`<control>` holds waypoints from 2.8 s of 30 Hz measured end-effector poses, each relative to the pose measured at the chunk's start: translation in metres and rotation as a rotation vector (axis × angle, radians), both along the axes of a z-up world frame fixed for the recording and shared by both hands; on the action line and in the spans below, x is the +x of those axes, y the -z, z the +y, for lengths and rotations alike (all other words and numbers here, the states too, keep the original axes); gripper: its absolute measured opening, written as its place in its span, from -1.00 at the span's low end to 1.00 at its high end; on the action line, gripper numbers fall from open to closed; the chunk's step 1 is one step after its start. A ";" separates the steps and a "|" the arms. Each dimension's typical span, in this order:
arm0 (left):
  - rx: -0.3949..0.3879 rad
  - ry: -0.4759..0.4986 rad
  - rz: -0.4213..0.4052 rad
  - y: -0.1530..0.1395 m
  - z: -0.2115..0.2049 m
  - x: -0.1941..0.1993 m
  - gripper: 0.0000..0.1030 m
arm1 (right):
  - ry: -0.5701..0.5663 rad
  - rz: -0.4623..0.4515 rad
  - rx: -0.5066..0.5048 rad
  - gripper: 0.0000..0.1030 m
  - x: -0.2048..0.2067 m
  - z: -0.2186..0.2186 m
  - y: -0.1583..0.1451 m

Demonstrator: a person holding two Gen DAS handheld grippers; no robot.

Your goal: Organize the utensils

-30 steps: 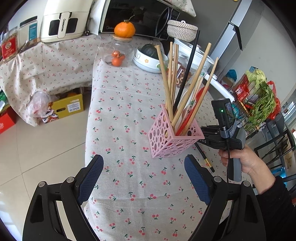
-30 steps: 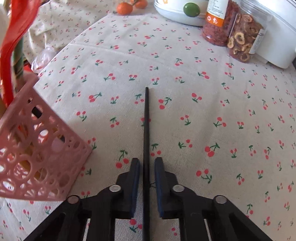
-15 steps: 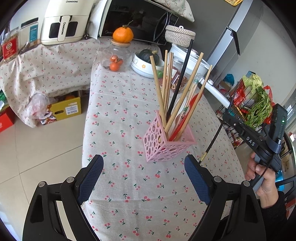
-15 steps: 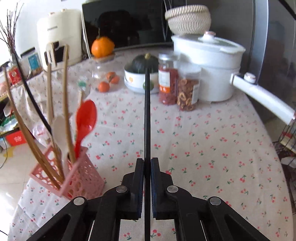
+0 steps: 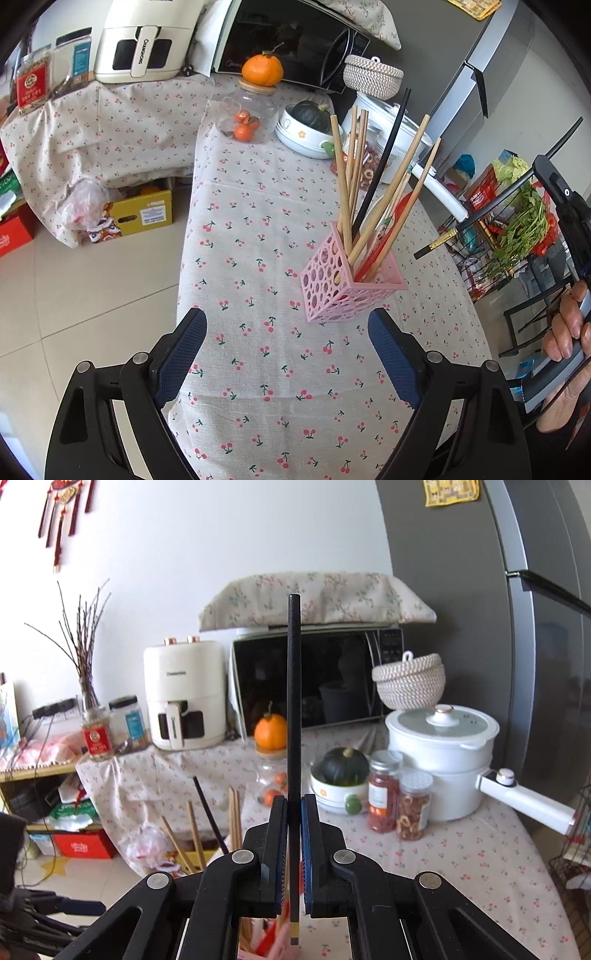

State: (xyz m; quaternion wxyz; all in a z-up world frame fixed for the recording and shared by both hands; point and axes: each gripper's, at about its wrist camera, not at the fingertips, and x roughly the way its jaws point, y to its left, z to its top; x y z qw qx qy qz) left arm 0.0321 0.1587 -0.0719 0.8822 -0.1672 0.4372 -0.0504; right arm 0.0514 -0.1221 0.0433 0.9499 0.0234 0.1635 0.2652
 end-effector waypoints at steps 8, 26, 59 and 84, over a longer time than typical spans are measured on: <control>0.014 0.016 0.009 0.003 -0.006 0.001 0.76 | -0.053 0.052 -0.009 -0.95 0.011 0.029 0.022; 0.120 -0.018 -0.084 -0.035 -0.046 -0.018 0.96 | 0.014 0.096 -0.040 0.24 -0.006 -0.002 0.017; 0.356 -0.094 -0.264 -0.092 -0.157 -0.090 1.00 | 0.331 0.230 -0.181 1.00 -0.078 -0.082 0.020; 0.344 -0.078 -0.251 -0.087 -0.159 -0.087 1.00 | 0.335 0.267 -0.178 1.00 -0.074 -0.080 0.024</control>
